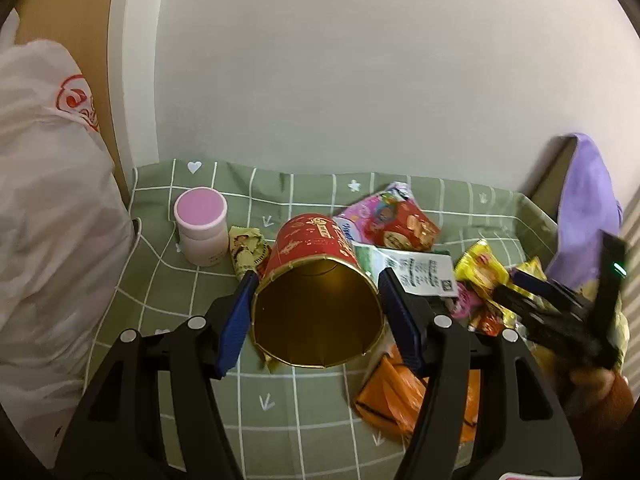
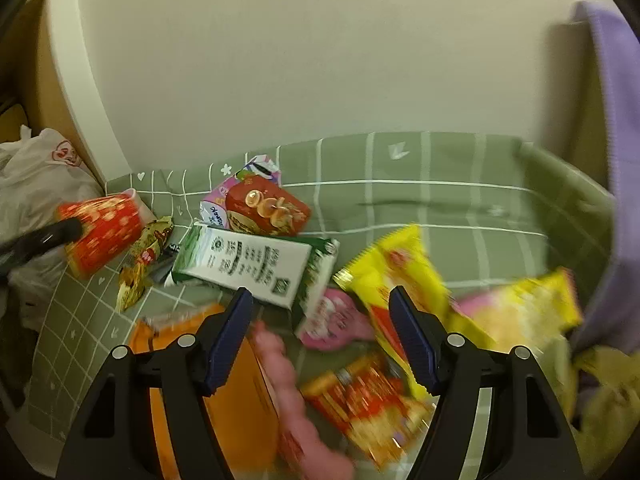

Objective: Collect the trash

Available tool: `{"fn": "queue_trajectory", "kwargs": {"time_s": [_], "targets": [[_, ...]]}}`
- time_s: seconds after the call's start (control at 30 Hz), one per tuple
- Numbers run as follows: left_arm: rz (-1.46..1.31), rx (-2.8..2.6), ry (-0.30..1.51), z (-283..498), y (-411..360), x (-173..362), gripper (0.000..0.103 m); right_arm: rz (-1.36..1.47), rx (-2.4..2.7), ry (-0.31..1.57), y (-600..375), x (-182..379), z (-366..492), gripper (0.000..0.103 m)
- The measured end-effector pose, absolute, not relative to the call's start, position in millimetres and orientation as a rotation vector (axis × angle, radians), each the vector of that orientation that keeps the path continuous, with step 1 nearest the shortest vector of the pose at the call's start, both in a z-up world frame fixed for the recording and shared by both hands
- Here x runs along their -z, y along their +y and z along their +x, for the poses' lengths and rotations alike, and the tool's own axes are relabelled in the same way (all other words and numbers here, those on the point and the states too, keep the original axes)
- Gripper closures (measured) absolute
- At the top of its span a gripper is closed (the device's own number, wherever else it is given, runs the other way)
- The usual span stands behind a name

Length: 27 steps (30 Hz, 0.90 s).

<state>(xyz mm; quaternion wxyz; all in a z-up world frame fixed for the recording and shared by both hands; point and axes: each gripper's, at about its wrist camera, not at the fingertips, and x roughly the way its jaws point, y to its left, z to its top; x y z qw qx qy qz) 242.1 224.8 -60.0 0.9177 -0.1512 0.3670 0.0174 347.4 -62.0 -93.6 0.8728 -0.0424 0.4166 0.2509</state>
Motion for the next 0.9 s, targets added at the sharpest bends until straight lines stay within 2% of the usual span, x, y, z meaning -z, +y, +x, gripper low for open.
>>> {"fn": "queue_trajectory", "kwargs": {"time_s": [0.43,0.5,0.57,0.67,0.9], "targets": [[-0.321,-0.081,0.770,227,238,79,0.044,-0.015,-0.575,1.055,-14,147,408,0.036],[-0.336,-0.082,0.764,227,241,77,0.044,0.016,-0.598,1.088,-10,151,410,0.042],[-0.347,-0.082,0.756,226,242,74,0.044,0.073,-0.645,1.127,-7,155,410,0.057],[-0.350,-0.082,0.744,224,242,69,0.044,0.115,-0.690,1.109,-5,147,404,0.071],[-0.365,-0.070,0.723,220,240,58,0.044,0.035,-0.682,0.945,-8,92,365,0.077]]}}
